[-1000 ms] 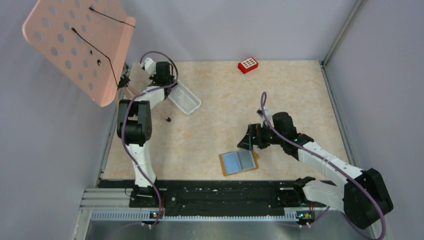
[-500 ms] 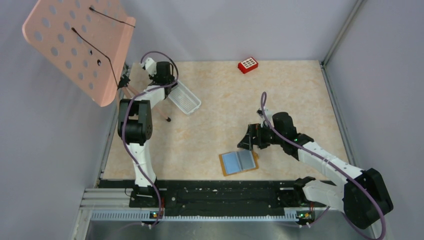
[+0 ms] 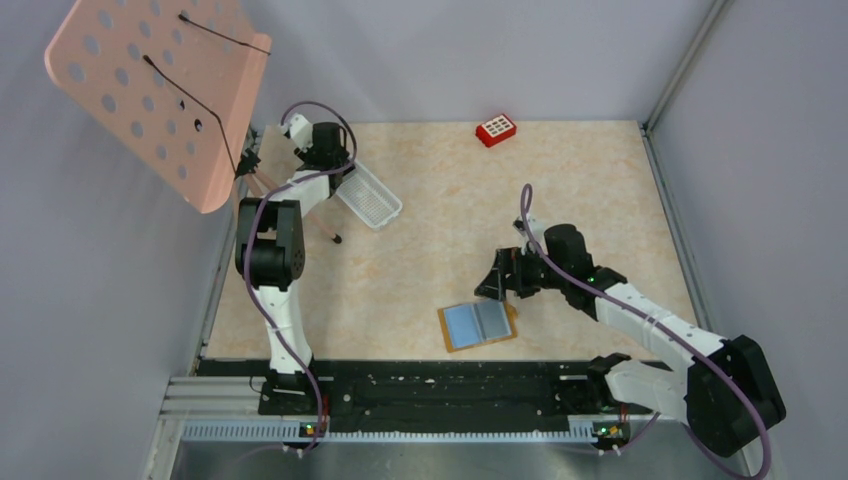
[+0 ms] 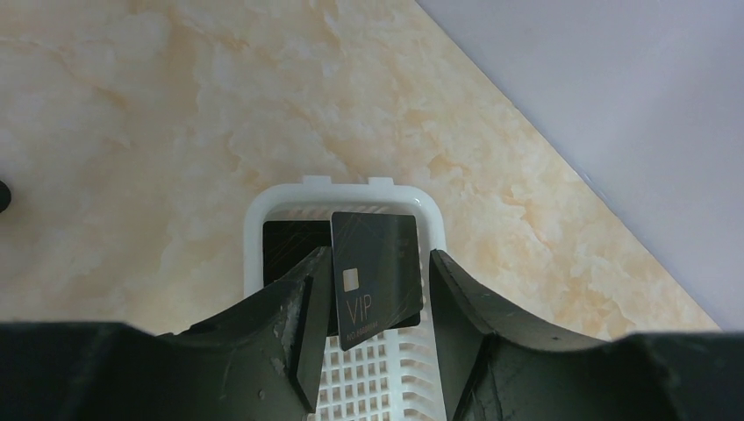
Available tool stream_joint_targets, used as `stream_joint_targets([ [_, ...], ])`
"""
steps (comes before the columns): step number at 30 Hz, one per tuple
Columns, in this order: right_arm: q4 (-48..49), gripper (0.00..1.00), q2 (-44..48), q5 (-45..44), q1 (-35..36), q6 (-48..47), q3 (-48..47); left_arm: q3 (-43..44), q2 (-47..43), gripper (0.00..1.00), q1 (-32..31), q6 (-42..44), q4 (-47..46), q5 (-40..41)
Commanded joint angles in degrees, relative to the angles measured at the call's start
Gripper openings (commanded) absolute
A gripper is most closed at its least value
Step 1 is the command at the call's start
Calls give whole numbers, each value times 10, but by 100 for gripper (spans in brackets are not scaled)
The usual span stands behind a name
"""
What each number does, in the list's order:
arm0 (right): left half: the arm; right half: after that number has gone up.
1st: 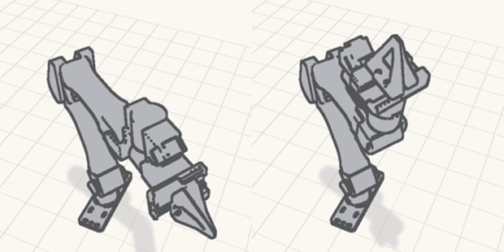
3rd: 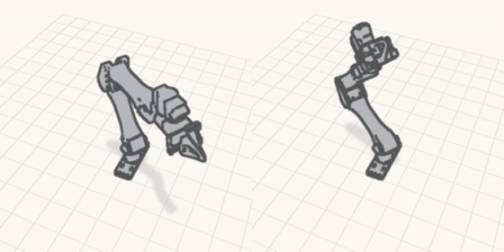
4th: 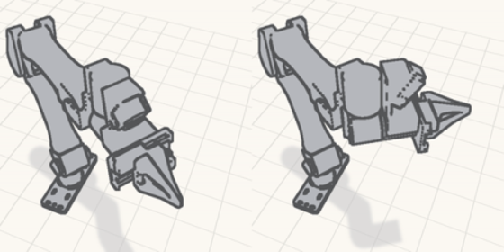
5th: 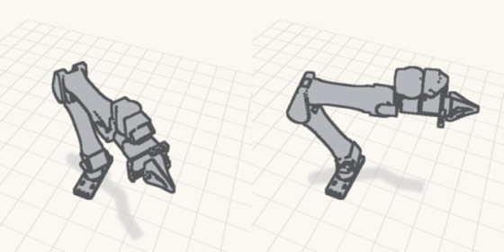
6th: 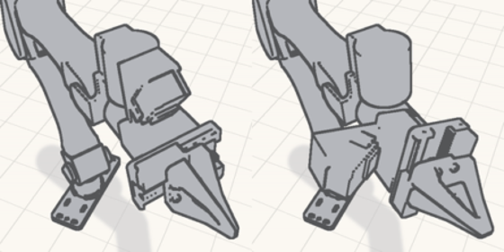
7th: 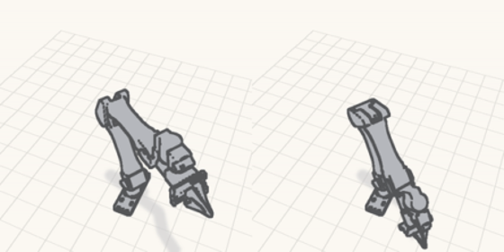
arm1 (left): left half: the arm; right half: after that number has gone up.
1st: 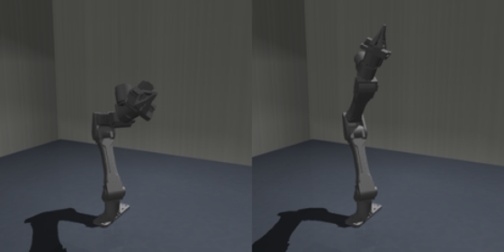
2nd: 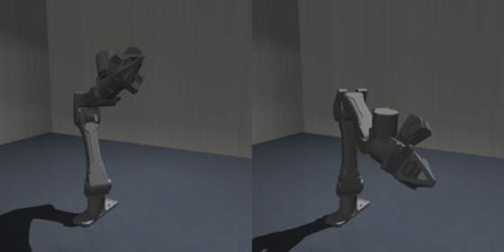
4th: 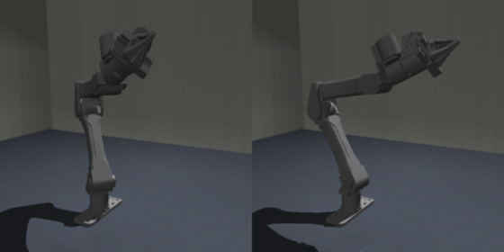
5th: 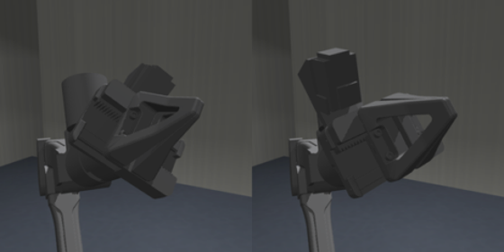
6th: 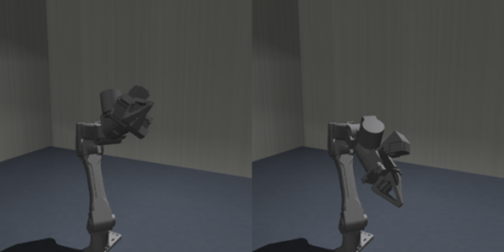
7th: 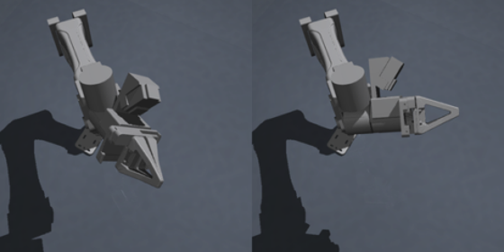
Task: Take the credit cards out of the card holder
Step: Place the credit card in the storage box.
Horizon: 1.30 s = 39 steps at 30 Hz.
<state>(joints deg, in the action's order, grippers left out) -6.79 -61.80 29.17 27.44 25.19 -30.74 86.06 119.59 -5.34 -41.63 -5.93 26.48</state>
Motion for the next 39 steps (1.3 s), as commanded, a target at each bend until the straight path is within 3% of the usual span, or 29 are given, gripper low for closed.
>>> stream_joint_targets([
  [1, 23, 99, -5, 2, -10, -15, -8, 19, -17, 50, 3, 9, -16, 23],
  [15, 16, 99, 5, 1, -12, -15, -9, 25, -32, 58, 2, 1, -4, 16],
  [30, 6, 99, 5, 6, -13, -14, -22, 37, -41, 60, 2, 7, 10, 24],
  [34, 3, 98, 3, 8, -12, -9, -26, 36, -50, 60, 2, 7, 30, -16],
  [39, -20, 96, 9, 4, -12, 8, -37, 29, -73, 58, -4, 36, 80, -169],
])
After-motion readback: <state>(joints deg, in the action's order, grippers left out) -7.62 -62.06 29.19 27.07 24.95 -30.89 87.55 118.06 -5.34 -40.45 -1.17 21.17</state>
